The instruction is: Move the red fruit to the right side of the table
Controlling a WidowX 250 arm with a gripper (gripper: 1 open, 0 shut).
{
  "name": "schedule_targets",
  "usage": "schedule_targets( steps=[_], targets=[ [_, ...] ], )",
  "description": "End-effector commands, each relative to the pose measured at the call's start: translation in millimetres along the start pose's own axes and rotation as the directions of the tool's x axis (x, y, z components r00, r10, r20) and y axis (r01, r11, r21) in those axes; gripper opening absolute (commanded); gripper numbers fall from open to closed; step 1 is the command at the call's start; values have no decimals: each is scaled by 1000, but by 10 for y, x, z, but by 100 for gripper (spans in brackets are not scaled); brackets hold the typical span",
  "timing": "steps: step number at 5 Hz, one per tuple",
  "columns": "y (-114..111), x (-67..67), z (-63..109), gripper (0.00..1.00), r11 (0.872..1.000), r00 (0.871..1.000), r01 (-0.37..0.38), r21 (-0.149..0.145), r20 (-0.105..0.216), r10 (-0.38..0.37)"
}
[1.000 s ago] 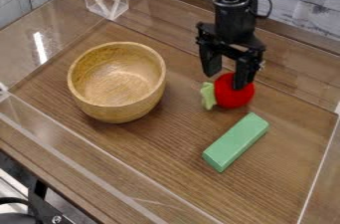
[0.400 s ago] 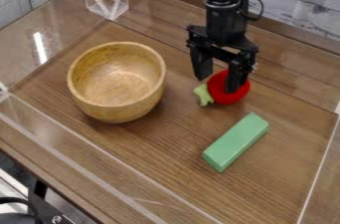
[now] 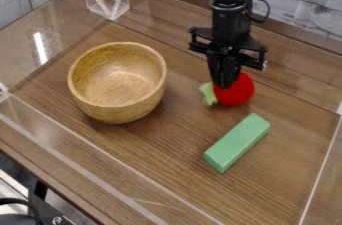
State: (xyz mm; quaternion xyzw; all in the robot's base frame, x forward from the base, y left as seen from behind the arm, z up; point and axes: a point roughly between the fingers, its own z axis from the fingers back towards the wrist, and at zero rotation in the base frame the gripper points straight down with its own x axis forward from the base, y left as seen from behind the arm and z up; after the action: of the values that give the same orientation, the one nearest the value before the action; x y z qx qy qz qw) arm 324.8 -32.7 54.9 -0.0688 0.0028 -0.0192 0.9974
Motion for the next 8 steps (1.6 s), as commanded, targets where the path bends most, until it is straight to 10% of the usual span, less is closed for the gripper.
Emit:
schedule_targets(
  steps=[1,2,3,5,6,7,8],
  targets=[
    [-44,29,164,100,999,998,53,-1,29,-53],
    [-55,13,216,100,996,995,94,-7,20,-93],
    [-75,-48,347,0,998,997,69,-9,27,-68],
    [-168,-143,575,0,1000,999,26,-12,44,-25],
    [-172,-184,486,100,998,998,62,-14,30,-62],
    [-170,-225,413,100,995,995,95,-17,20,-95],
    [-44,-226,374,0,996,996,83,-14,29,-82]
  ],
)
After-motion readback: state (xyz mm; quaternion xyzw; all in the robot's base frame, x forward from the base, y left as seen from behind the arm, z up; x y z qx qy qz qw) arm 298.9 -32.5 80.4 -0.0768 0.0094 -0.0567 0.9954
